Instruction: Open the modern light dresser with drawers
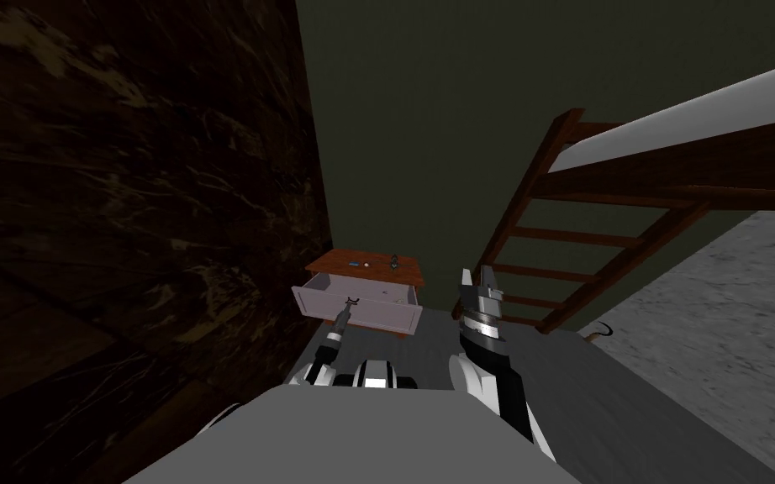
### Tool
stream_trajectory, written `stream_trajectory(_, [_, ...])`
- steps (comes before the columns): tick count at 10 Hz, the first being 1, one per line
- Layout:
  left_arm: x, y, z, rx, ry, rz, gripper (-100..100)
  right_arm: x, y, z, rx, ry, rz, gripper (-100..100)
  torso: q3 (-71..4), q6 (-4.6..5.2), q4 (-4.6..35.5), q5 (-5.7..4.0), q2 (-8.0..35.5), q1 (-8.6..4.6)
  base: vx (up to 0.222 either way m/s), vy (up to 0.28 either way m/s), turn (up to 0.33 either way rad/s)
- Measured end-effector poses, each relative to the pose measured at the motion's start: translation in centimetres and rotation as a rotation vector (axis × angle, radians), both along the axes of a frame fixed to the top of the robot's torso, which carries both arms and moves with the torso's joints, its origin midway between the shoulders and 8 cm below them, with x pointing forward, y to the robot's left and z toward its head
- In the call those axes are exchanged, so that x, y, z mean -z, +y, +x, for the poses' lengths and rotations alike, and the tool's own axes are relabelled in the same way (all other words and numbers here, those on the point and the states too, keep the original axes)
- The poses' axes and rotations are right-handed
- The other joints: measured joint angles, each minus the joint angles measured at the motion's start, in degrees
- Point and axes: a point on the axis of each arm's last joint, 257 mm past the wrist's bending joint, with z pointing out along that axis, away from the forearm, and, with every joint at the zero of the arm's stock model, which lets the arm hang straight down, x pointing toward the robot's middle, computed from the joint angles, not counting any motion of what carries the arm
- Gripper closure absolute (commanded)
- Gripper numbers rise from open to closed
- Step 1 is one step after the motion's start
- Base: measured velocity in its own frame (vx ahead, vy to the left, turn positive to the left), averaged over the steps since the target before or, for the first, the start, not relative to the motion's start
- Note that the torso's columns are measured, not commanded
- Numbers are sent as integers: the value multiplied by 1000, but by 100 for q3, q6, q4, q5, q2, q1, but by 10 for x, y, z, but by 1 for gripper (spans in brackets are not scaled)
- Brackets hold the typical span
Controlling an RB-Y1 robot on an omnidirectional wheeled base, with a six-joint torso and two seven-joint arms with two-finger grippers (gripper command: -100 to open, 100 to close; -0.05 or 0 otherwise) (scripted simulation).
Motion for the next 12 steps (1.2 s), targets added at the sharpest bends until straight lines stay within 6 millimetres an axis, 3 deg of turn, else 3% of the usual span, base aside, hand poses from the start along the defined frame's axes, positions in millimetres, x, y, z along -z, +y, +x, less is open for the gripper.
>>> stream_trajectory(6, [1, 94, -2, -179, 25, -23, -100, 0, 0, 0, 0, 0, 0, 0, -3, -6, -24, 18, -8, 30, -87, -16, -318])
stream_trajectory(10, [-5, 163, -17, -305, 28, -29, -100, 0, 0, 0, 0, 0, 0, 0, 4, -8, -21, 18, 4, 32, -77, -34, -308])
stream_trajectory(12, [-10, 197, -20, -367, 25, -31, -100, 0, 0, 0, 0, 0, 0, 0, 3, -6, -22, 18, 2, 31, -53, -19, -124])
